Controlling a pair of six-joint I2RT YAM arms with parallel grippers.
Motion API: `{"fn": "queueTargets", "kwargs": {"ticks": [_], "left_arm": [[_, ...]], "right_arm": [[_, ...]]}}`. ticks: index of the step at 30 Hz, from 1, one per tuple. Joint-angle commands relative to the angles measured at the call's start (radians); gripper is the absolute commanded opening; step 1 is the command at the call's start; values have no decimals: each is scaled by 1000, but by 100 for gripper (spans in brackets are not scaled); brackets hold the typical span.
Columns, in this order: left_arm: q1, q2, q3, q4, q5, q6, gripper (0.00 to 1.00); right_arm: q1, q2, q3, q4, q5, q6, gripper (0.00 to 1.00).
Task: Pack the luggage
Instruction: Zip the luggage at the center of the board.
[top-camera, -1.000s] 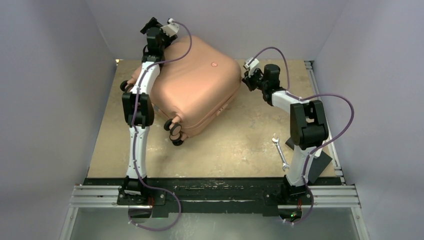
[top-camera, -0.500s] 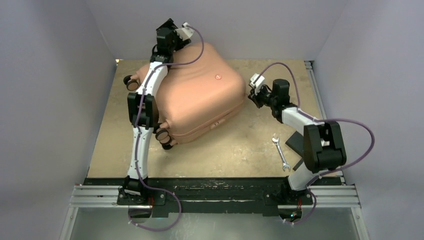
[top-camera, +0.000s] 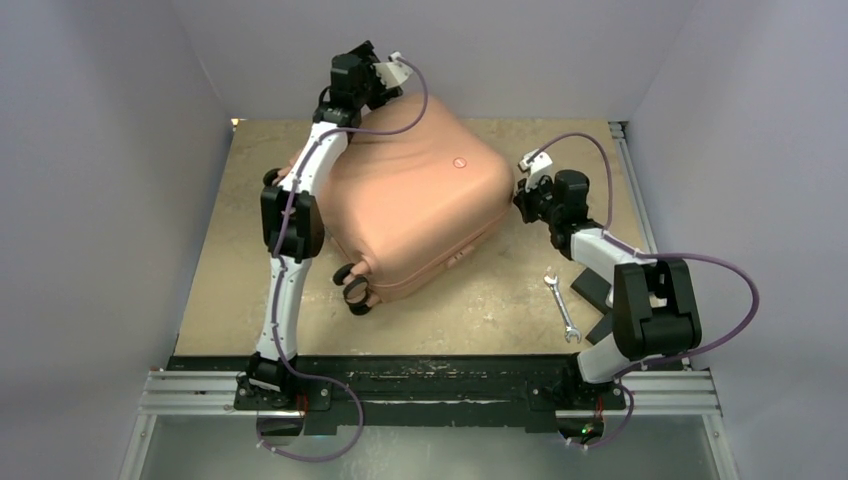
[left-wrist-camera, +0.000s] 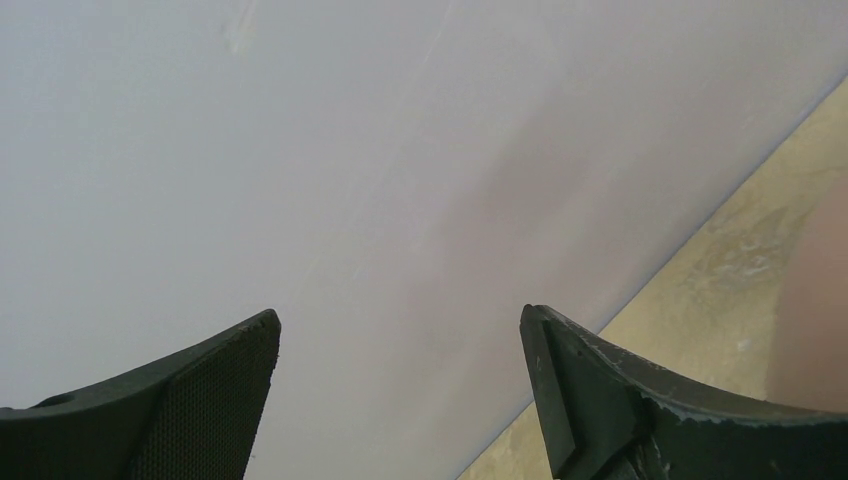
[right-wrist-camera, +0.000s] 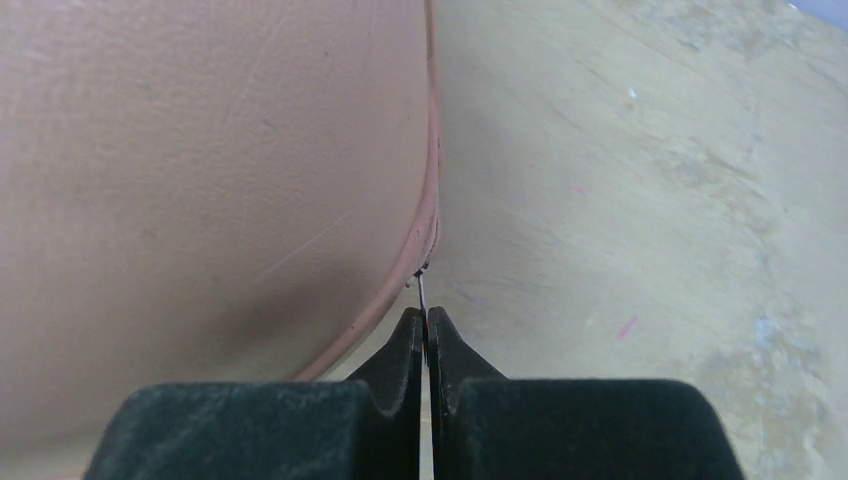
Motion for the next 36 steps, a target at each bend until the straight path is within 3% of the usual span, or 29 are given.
{"fn": "queueTargets", "kwargs": {"ticks": [1, 7, 11, 15, 25, 31, 34, 36], "left_arm": [[-210, 55, -84, -311, 210, -69, 90], [-158, 52, -89, -95, -83, -210, 95], [-74, 33, -84, -17, -192, -269, 97], [-21, 32, -95, 9, -204, -278, 98], [-15, 89, -117, -16, -157, -237, 97], [-14, 119, -101, -48, -124, -205, 98], [-14, 118, -103, -66, -83, -214, 98], [-14, 115, -102, -72, -74, -221, 98]], "right_arm": [[-27, -41, 53, 251, 163, 99, 0], [-48, -106, -9, 307, 198, 132, 0], [-79, -112, -6, 330, 206, 121, 0], [-92, -69, 21, 339, 135, 103, 0], [-121, 129, 130, 305, -4, -20, 0], [-163, 189, 209, 191, -98, -100, 0], [-179, 177, 235, 134, -151, -139, 34], [-191, 149, 242, 102, -181, -163, 49]]}}
